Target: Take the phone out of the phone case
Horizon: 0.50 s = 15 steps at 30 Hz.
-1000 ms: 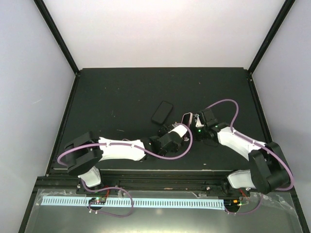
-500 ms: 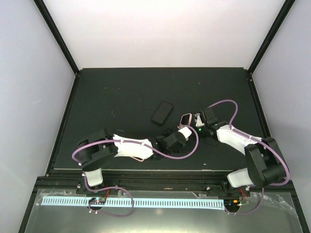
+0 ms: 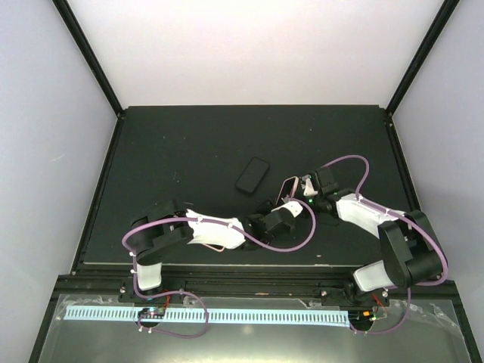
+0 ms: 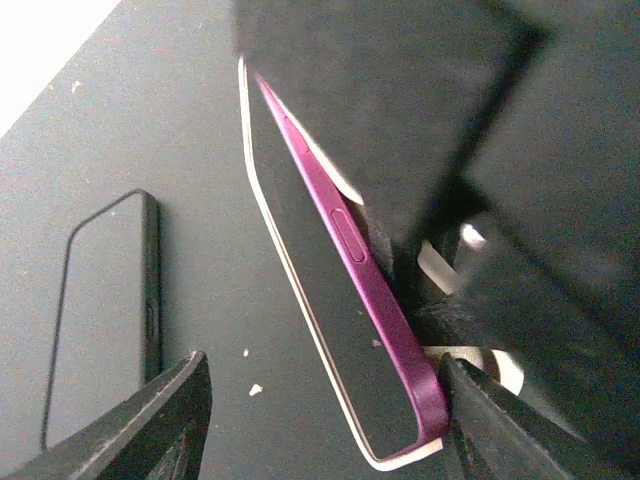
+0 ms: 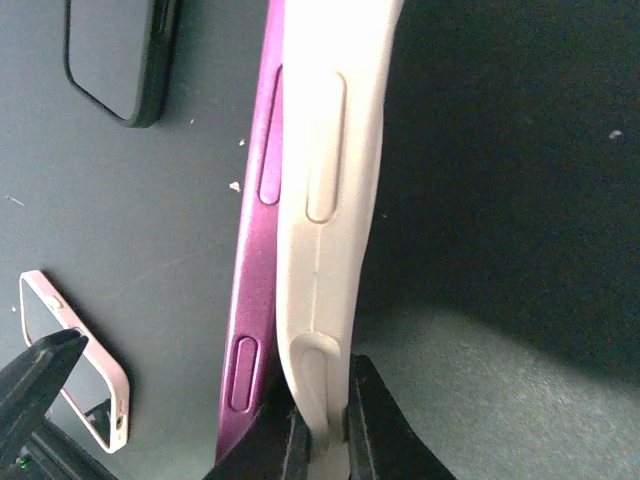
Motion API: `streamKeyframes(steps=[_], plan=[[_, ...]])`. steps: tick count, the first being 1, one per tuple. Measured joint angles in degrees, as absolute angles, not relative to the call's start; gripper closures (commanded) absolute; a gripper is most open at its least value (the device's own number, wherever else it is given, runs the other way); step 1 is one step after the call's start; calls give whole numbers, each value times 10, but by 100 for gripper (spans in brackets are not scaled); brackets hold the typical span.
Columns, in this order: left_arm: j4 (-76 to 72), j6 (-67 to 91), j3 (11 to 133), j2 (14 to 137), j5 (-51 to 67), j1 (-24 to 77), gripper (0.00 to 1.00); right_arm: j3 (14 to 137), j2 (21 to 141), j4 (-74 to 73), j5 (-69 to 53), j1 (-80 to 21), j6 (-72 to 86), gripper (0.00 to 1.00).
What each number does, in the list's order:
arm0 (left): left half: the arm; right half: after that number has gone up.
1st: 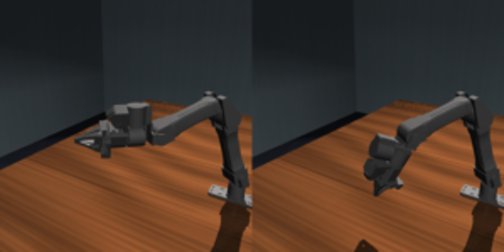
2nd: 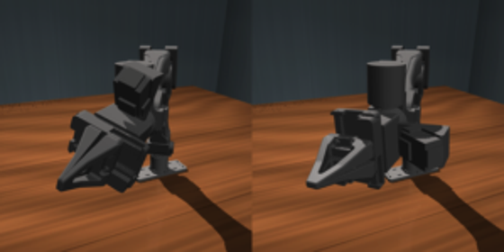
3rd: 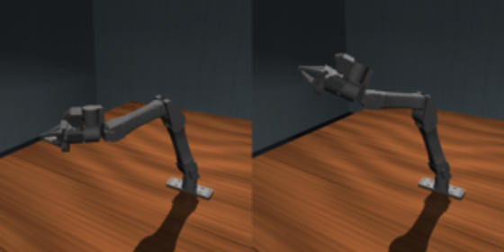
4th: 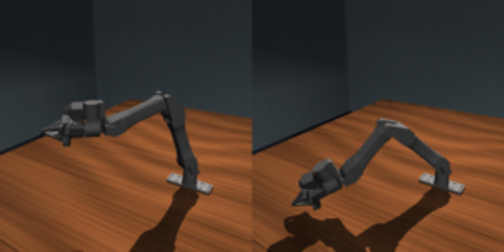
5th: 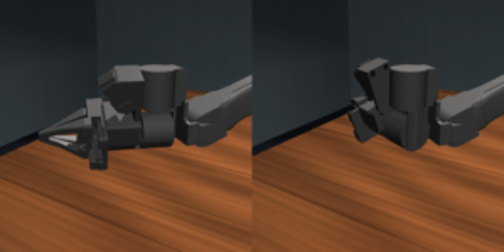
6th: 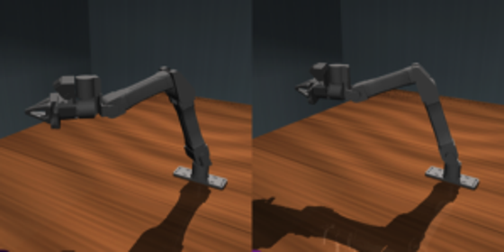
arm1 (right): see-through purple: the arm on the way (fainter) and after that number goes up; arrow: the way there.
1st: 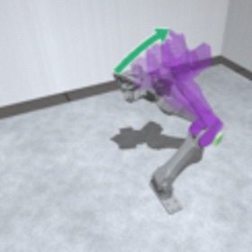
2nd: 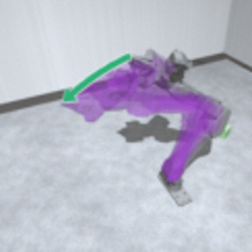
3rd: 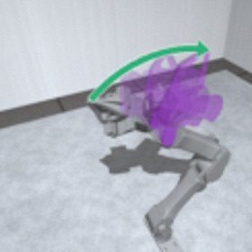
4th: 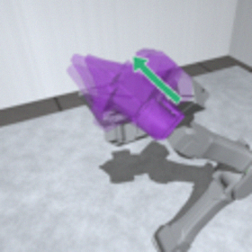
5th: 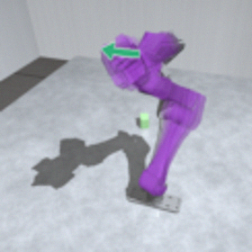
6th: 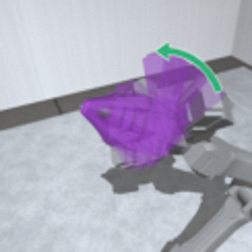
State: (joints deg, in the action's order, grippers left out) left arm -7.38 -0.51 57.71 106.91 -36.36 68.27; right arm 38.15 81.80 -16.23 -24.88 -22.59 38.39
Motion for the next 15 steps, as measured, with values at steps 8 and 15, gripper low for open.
streamKeyframes(steps=[8, 15], plan=[[-121, -113, 575, 1089, -404, 687, 44, 382, 836, -133, -276, -220, 383, 99], [-171, -156, 557, 1089, -423, 687, 60, 382, 836, -104, -302, -214, 384, 99]])
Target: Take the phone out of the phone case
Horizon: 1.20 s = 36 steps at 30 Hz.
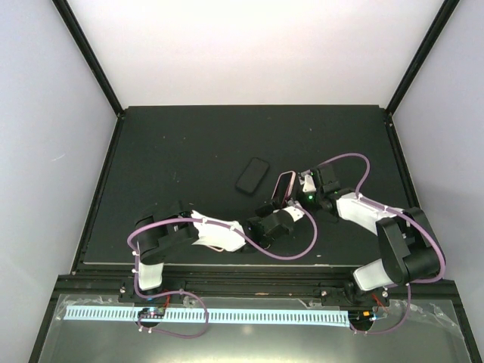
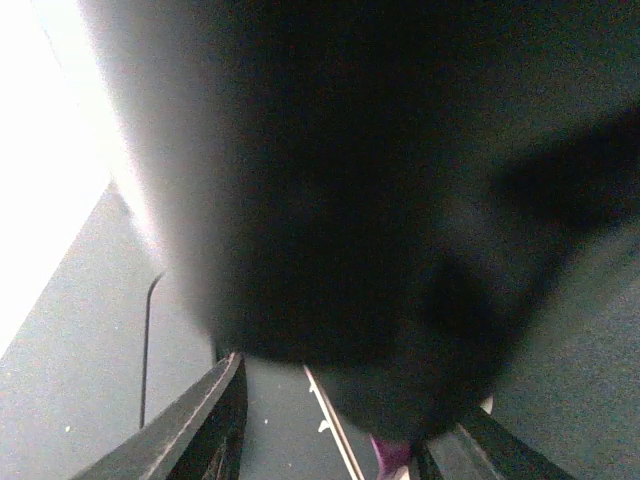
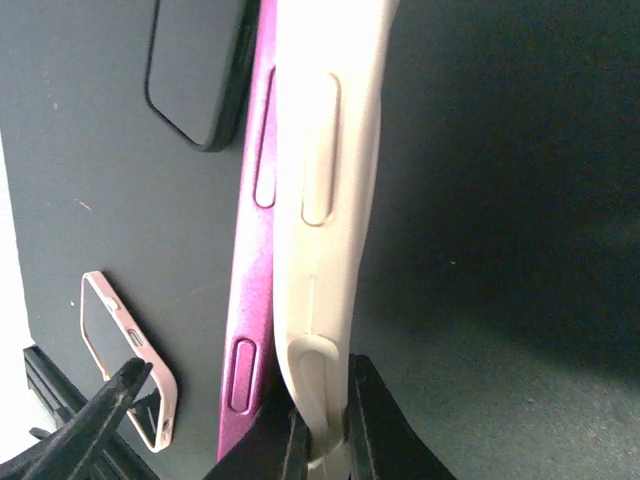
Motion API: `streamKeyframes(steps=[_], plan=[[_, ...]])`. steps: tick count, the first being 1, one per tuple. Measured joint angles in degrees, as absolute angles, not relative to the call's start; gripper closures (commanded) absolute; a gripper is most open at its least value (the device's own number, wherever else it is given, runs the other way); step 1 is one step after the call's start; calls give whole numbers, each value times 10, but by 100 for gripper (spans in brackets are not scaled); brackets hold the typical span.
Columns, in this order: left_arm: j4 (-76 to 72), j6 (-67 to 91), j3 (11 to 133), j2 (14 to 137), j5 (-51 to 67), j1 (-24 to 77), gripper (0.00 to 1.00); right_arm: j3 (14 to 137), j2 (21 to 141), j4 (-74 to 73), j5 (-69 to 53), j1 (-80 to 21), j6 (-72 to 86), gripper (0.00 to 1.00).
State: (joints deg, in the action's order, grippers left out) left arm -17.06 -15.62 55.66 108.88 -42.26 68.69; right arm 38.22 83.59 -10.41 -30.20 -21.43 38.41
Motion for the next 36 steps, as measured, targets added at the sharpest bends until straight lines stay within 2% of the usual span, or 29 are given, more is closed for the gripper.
streamKeyframes(steps=[4, 9, 12, 25, 32, 36], plan=[[-190, -159, 552, 1089, -426, 686, 69, 382, 830, -90, -308, -211, 386, 99], [-203, -156, 547, 1087, -422, 684, 90, 382, 827, -76, -313, -210, 390, 99], [-208, -148, 543, 1082, -426, 683, 98, 382, 825, -73, -317, -208, 399, 99], [-148, -55, 538, 1030, -391, 668, 98, 394, 818, -89, -322, -213, 381, 99], [-106, 41, 522, 951, -340, 649, 98, 406, 761, -117, -286, -232, 338, 99], [-77, 77, 498, 874, -356, 637, 98, 409, 758, -161, -196, -217, 300, 99]])
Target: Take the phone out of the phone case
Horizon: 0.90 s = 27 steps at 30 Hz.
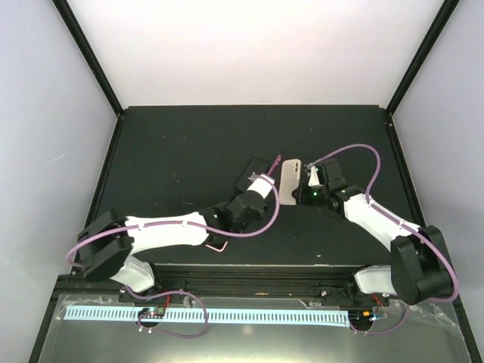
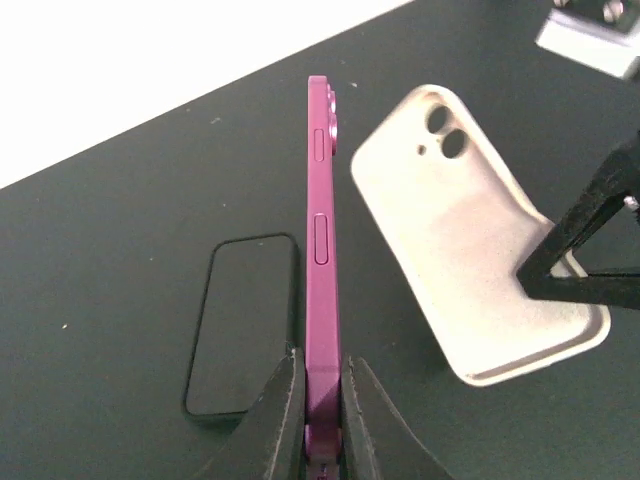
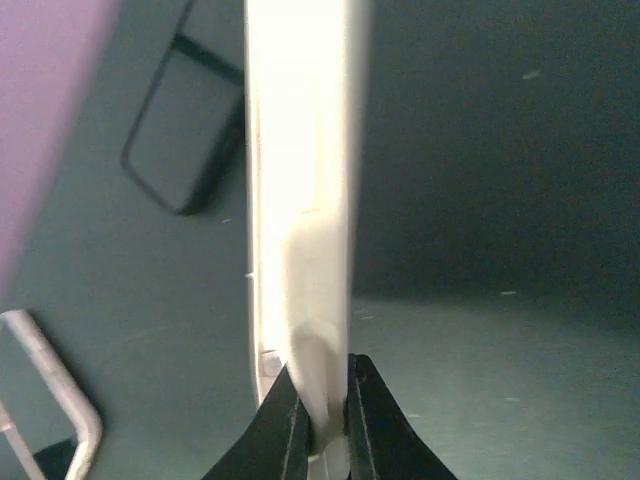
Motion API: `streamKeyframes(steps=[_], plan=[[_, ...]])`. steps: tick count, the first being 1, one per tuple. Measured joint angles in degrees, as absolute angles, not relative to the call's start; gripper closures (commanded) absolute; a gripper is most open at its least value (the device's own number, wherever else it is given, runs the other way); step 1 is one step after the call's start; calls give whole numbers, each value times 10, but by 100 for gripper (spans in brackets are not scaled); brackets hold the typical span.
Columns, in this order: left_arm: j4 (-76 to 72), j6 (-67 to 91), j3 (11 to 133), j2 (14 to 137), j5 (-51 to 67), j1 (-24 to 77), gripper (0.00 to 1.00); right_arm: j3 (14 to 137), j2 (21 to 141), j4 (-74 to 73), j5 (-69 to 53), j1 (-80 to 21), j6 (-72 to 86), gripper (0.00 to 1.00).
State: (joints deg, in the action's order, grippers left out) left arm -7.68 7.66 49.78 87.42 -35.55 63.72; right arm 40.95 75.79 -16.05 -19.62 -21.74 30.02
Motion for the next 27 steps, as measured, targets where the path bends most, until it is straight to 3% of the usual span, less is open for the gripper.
streamKeyframes(steps=[8, 15, 27], plan=[[-55, 145, 402, 731, -352, 637, 98, 423, 705, -202, -84, -208, 225, 99], [-25, 164, 305, 581, -342, 651, 98, 506, 671, -258, -73, -151, 43, 99], [43, 173, 249, 491, -350, 736, 98, 648, 812, -422, -140, 16, -195, 99]])
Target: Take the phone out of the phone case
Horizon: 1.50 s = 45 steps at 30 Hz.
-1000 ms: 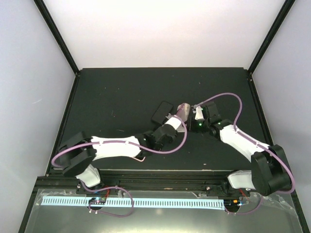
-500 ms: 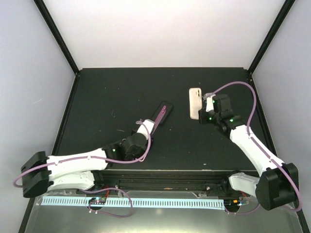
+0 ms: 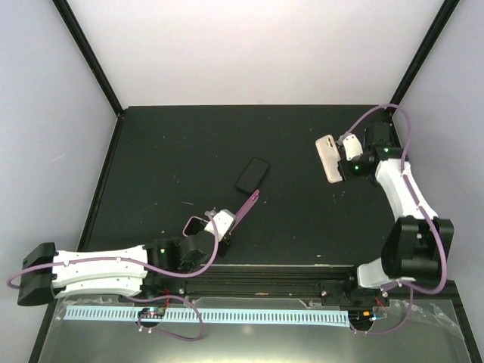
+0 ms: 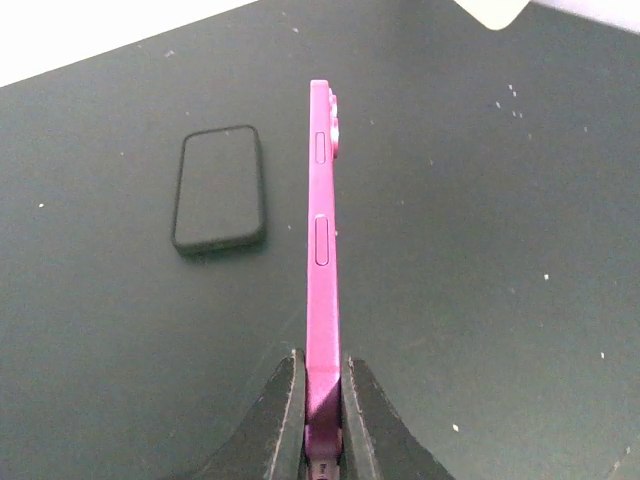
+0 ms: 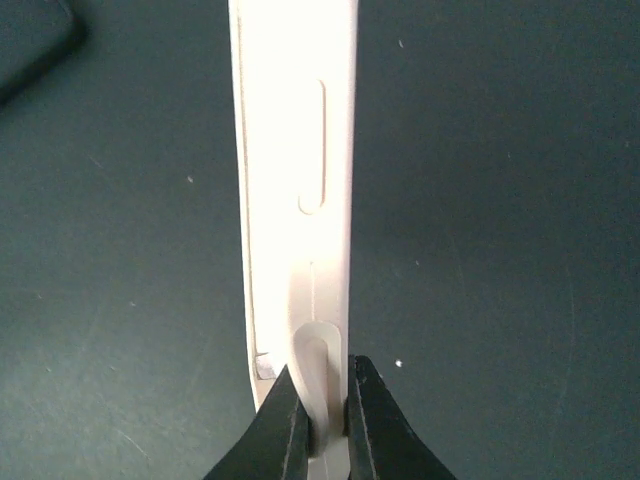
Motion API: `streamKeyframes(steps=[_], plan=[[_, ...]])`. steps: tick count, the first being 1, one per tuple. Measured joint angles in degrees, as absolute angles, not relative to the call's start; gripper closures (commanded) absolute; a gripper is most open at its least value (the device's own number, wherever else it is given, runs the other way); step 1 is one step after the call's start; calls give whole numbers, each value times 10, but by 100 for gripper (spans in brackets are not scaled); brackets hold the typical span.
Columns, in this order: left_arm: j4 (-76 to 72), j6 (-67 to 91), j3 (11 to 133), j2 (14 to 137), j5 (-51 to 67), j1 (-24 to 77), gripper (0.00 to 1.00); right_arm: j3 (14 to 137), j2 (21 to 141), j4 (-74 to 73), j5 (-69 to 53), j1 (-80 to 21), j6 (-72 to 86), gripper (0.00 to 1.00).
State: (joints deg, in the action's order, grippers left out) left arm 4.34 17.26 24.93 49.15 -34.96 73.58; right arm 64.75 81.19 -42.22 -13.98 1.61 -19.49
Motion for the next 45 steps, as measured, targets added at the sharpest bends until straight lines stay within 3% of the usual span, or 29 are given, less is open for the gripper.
streamKeyframes(steps=[11, 19, 25, 27, 34, 39, 45], plan=[[82, 227, 238, 504, -404, 830, 98, 856, 1051, -566, -201, 164, -251, 99], [127, 247, 245, 545, -427, 869, 98, 948, 1196, -625, -249, 190, -238, 98], [132, 256, 251, 546, -442, 871, 99, 1010, 1256, -627, -242, 194, -216, 70], [128, 252, 253, 551, -446, 871, 98, 1011, 1260, -621, -233, 194, -206, 68], [100, 195, 281, 588, -448, 849, 98, 902, 1155, -580, -195, 194, -182, 58], [48, 151, 302, 652, -422, 758, 98, 785, 951, -570, -207, 172, -183, 58], [34, 109, 398, 785, -384, 677, 98, 632, 714, -571, -304, 135, -218, 58]])
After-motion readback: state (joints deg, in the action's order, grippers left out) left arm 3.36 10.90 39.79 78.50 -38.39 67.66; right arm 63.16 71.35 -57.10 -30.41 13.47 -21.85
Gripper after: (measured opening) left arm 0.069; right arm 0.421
